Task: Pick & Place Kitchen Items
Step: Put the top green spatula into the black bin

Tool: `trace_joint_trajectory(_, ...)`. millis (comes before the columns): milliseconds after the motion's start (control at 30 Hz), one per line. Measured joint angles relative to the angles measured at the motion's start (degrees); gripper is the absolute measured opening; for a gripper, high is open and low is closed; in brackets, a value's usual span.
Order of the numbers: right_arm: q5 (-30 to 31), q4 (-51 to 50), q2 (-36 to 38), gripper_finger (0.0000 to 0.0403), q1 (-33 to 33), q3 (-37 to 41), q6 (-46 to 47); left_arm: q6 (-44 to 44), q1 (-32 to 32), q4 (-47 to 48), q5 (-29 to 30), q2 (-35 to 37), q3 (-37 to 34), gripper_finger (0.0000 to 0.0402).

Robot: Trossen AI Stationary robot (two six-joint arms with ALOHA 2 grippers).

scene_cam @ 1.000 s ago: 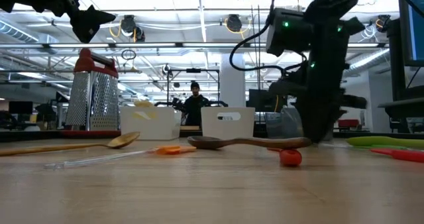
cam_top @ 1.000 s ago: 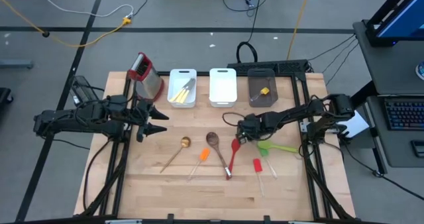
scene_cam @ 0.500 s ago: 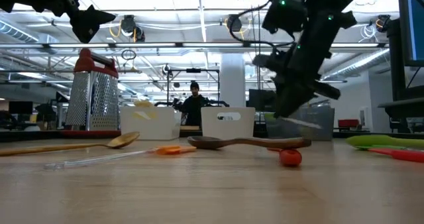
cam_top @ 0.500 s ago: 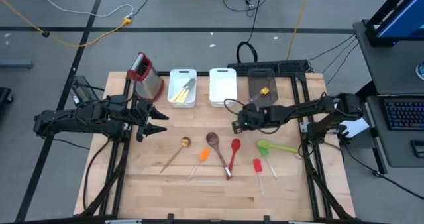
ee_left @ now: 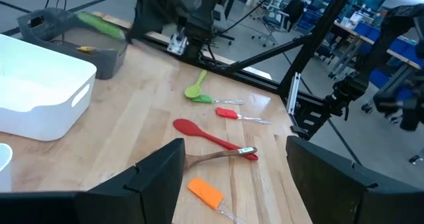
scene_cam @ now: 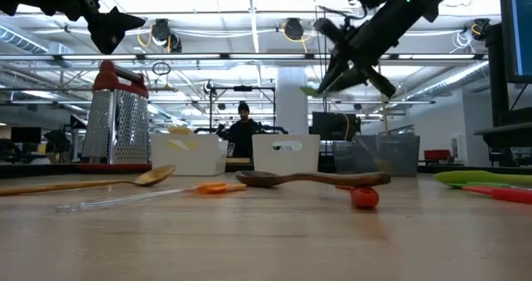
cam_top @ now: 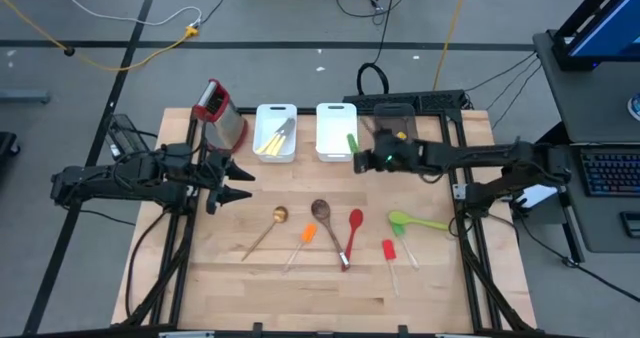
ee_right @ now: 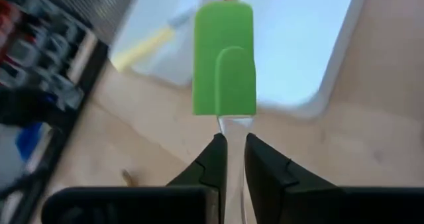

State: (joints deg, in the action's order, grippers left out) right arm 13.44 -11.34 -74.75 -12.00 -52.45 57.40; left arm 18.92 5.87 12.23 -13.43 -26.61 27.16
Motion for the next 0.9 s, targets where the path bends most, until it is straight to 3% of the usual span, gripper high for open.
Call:
trace_joint_trajectory(167,0.0,-0.2,5.6,0.003,-4.1,0.0,-2.7,0.0,0.0,0.0,0.0,0.0,0.0,0.0269)
trace_joint_trajectory(367,0.0,-2.1,10.3,0.0002,-8.3,0.0,-5.6,1.2,0.0,0.0,0.0,0.0,0.0,0.0269)
trace_joint_trajectory(733,-0.5,-2.3,9.7,0.0002,-5.1,0.0,-9.7,2.2,0.0,-0.1,0.0,0.0,0.0,0.0269)
trace_joint_trajectory(900,-5.2,-0.8,8.2,0.0011,-4.0,0.0,-12.4,2.2,0.0,-0.1,0.0,0.0,0.0,0.0269)
